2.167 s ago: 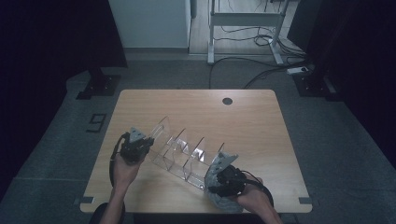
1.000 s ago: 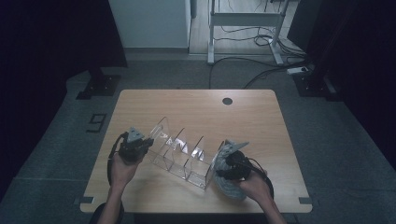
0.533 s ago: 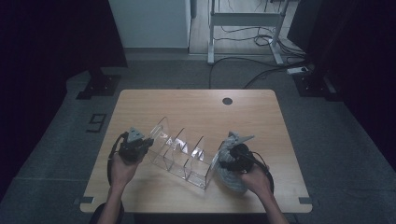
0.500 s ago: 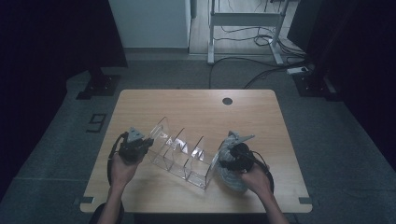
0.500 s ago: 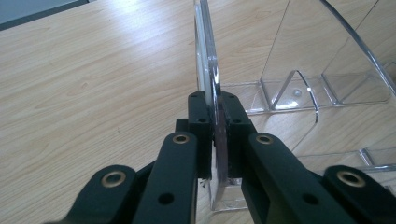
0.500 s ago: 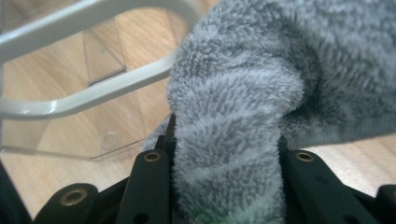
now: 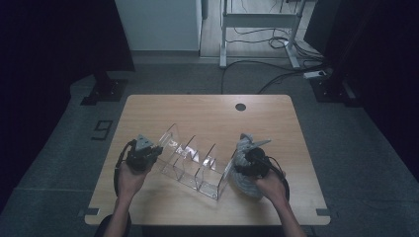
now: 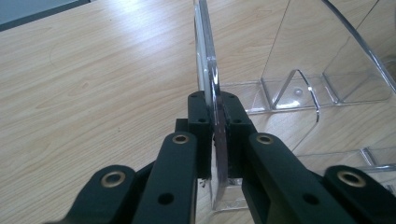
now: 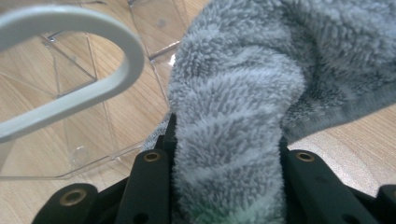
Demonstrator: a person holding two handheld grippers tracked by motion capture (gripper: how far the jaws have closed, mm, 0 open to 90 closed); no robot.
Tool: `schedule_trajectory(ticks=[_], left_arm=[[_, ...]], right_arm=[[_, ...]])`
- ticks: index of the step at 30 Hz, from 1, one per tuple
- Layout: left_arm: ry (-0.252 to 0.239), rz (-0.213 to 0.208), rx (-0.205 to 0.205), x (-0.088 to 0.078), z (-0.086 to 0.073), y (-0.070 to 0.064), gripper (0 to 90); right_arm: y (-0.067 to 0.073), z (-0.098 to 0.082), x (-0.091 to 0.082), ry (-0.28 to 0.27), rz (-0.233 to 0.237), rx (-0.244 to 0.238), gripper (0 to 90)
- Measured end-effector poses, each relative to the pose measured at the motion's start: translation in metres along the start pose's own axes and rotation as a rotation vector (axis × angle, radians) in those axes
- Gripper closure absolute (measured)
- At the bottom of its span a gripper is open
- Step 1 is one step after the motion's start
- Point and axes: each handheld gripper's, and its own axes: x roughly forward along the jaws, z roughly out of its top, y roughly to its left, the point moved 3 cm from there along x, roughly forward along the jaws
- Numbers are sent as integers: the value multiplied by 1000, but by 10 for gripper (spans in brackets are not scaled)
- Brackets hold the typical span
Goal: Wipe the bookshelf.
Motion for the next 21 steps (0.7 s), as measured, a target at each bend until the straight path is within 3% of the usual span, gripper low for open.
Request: schedule_trajectory(ticks=[15,21], left_arm=[[3,9,3,0,0,-1,851],[1,21,-1,1,1,-2,853]], right_arm=[[-5,-12,32,96,-30,-7,640],[-1,-12,31,100,-40,-25,638]])
